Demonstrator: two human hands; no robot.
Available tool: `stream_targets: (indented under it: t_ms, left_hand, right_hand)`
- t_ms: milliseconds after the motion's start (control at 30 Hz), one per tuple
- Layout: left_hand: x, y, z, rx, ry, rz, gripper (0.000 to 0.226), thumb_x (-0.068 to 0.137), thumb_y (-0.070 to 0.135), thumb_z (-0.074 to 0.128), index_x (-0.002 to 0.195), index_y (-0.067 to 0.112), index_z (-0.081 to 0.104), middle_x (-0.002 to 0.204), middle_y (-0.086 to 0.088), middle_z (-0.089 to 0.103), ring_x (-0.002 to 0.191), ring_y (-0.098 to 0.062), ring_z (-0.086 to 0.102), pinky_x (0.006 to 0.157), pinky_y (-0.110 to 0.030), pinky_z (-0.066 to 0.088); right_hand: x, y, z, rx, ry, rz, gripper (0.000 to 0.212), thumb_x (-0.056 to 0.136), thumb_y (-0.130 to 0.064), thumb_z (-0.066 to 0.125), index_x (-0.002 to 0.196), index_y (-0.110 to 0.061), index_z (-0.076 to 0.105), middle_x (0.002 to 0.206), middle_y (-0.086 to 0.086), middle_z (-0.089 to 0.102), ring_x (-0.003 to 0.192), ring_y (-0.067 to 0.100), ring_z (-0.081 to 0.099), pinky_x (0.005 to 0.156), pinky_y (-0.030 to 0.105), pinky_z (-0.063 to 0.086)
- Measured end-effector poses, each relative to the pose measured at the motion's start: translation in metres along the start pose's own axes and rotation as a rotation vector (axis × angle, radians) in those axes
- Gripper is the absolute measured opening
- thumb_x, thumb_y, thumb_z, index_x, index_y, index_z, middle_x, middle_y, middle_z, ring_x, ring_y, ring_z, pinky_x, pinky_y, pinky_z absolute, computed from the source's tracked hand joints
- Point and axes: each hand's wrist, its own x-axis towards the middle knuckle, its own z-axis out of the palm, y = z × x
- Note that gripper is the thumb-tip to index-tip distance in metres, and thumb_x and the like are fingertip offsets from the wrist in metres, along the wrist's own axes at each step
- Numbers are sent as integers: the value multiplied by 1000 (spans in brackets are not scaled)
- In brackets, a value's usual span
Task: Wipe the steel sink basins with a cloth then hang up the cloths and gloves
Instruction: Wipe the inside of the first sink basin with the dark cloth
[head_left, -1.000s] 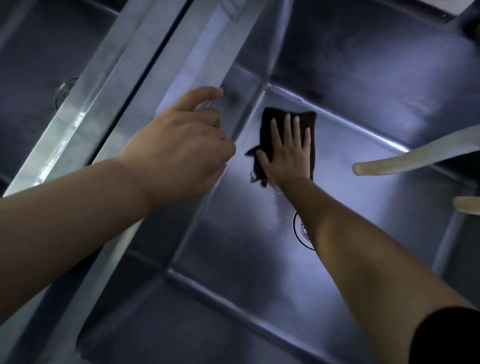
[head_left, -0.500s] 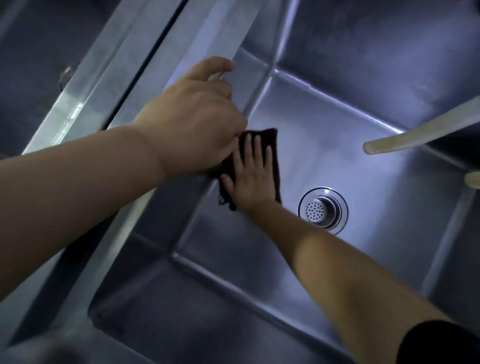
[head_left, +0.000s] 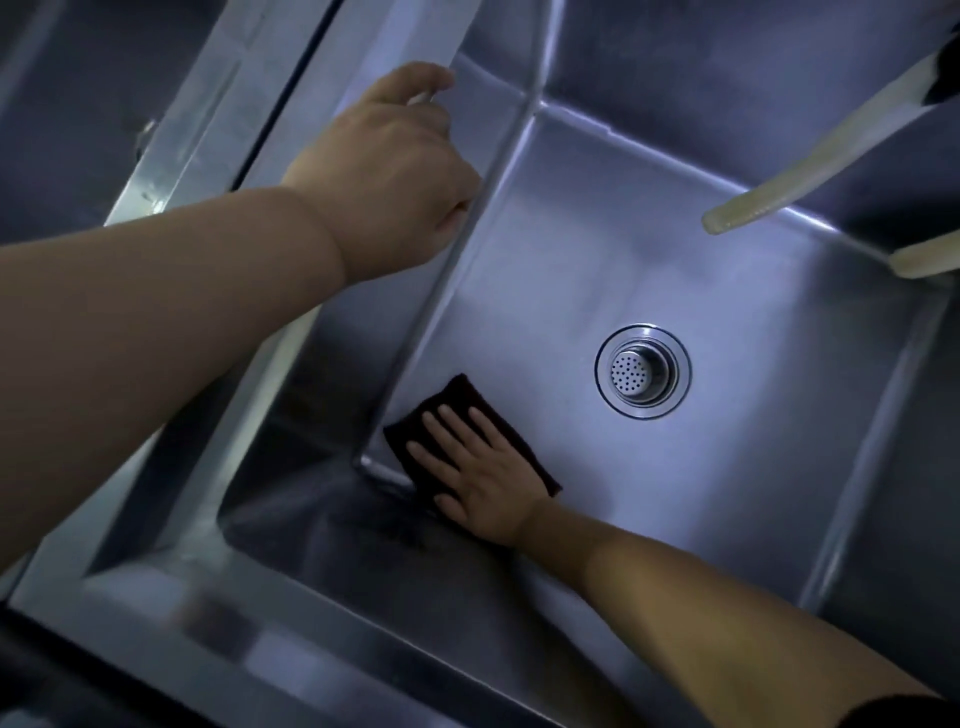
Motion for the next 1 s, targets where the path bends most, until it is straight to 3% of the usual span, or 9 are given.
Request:
stream_targets:
  t_ms: [267, 400, 467, 600, 733, 833, 900, 1000]
  left_hand:
    - [-2, 6, -8, 41, -34, 27, 27, 85, 12, 48, 66, 6, 66, 58, -18, 59, 70, -36, 57, 116, -46, 18]
    - [1, 12, -7, 76, -61, 99, 16, 78, 11, 57, 65, 5, 63, 60, -17, 62, 71, -36, 56, 111, -51, 21]
    - [5, 17, -4, 72, -81, 120, 14, 77, 13, 59, 65, 6, 63, 61, -16, 62, 74, -35, 54, 103, -48, 31]
    - [19, 53, 13, -12, -288, -16, 18, 86, 26, 47, 91, 14, 61, 92, -9, 65, 95, -31, 53, 91, -38, 34]
    - [22, 109, 41, -203, -509, -13, 22, 93, 25, 42, 111, 17, 51, 113, -4, 57, 105, -25, 50, 89, -35, 34]
    - [17, 139, 67, -295, -577, 5, 32, 90, 22, 46, 121, 15, 46, 124, -6, 51, 109, -25, 48, 89, -35, 33]
    - [16, 155, 82, -342, -609, 29, 49, 90, 23, 46, 137, 14, 35, 145, -12, 34, 123, -28, 40, 98, -37, 30]
    - [16, 170, 96, -342, -660, 39, 65, 95, 25, 38, 150, 15, 5, 158, -12, -4, 144, -30, 7, 112, -51, 12]
  right_hand:
    - [-135, 50, 13, -35, 53, 31, 72, 83, -49, 51, 147, -22, 33, 153, 14, 28, 142, 36, 22, 111, 53, 21]
    - [-123, 50, 11, -12, 69, 124, 75, 78, -50, 51, 146, -22, 36, 152, 15, 31, 141, 36, 24, 111, 53, 20]
    - [-99, 54, 4, 9, 106, 204, 76, 77, -49, 49, 146, -21, 34, 152, 16, 29, 142, 36, 22, 114, 54, 17]
    - [-46, 79, -18, 72, 139, 482, 73, 83, -46, 44, 149, -17, 29, 154, 17, 24, 144, 34, 18, 116, 53, 18]
    - [-40, 95, -24, 156, 180, 757, 68, 89, -38, 42, 150, -13, 23, 157, 15, 18, 146, 29, 13, 118, 45, 10]
    - [-64, 93, -18, 182, 194, 935, 62, 91, -34, 40, 146, -6, 31, 150, 16, 35, 142, 26, 27, 120, 38, 7]
    - [-76, 93, -16, 172, 172, 963, 60, 90, -35, 40, 140, -1, 41, 140, 18, 48, 135, 27, 38, 119, 37, 7]
    - [-66, 107, -16, 164, 127, 938, 60, 94, -40, 36, 139, -1, 42, 138, 17, 49, 131, 28, 40, 118, 36, 7]
